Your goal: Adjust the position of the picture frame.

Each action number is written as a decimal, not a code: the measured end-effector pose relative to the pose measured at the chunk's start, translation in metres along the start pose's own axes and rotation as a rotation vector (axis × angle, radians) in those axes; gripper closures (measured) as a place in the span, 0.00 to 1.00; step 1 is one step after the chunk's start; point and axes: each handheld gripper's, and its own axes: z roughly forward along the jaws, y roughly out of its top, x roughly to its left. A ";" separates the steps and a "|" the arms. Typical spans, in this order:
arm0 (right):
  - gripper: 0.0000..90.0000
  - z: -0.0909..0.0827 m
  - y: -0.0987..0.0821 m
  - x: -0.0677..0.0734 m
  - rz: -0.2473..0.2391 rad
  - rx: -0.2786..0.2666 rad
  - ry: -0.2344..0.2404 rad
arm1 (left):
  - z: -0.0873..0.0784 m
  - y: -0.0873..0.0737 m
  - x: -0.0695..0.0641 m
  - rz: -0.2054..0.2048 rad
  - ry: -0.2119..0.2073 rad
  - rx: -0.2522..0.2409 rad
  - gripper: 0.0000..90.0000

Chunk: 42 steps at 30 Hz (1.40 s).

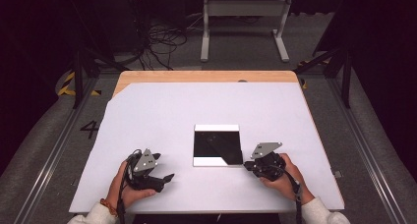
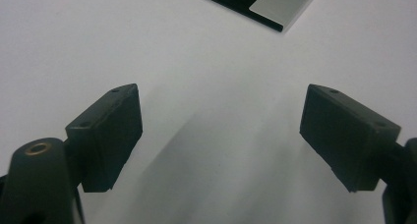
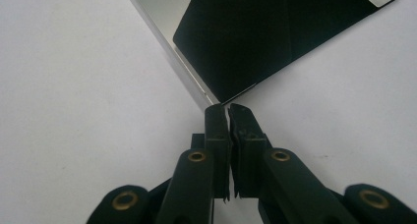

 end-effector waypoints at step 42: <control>0.95 0.004 0.006 -0.005 0.015 0.007 0.047 | 0.006 -0.001 0.003 -0.004 -0.011 0.030 0.18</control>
